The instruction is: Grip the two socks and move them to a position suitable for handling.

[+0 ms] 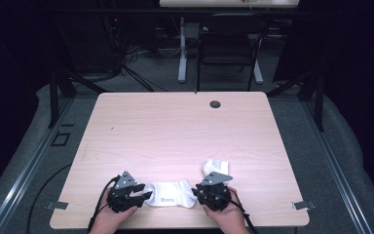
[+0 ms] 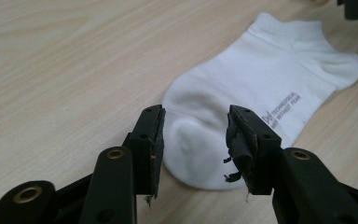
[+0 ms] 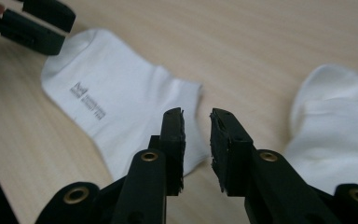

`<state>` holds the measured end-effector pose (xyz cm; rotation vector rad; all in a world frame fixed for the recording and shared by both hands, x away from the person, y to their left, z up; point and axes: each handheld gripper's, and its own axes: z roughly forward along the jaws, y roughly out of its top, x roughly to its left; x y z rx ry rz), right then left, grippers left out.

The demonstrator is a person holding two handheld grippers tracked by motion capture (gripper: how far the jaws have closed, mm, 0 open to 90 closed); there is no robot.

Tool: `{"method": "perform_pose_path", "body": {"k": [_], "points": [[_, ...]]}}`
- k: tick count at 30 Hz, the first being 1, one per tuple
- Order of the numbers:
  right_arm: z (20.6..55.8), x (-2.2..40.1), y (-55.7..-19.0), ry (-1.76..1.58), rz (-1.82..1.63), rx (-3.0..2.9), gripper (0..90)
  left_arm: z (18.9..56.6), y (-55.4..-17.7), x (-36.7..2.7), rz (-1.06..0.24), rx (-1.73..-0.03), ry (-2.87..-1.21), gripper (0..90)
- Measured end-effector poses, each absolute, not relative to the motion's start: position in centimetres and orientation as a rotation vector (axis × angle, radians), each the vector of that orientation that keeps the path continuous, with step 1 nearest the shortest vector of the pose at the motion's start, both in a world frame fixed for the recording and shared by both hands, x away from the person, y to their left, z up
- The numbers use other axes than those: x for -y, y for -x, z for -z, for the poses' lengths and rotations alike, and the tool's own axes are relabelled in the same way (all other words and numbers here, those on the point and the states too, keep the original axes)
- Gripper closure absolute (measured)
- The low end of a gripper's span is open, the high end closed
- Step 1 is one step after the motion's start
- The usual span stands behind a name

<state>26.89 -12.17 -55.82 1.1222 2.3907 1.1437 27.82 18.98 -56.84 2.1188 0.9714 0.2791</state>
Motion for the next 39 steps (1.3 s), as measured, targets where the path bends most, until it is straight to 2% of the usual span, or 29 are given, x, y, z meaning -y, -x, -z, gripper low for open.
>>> {"method": "perform_pose_path", "body": {"k": [9,17,27,39], "points": [[54.9,15.9,-28.5,-1.240,-1.122,-2.166,68.9,56.6,-28.5,-19.6,-0.318,-0.980,-2.091,54.4],[56.2,16.8,-31.4,-1.370,-1.027,-2.160,64.7,56.6,-28.7,-19.6,-0.309,-0.976,-2.095,52.3],[57.3,15.2,-33.3,-1.334,-0.973,-2.253,66.2,56.8,-28.9,-19.4,-0.307,-0.982,-2.093,52.3],[57.7,10.0,-35.6,-1.188,-1.019,-2.363,71.7,57.1,-29.5,-18.9,-0.309,-0.967,-2.116,52.3]]}}
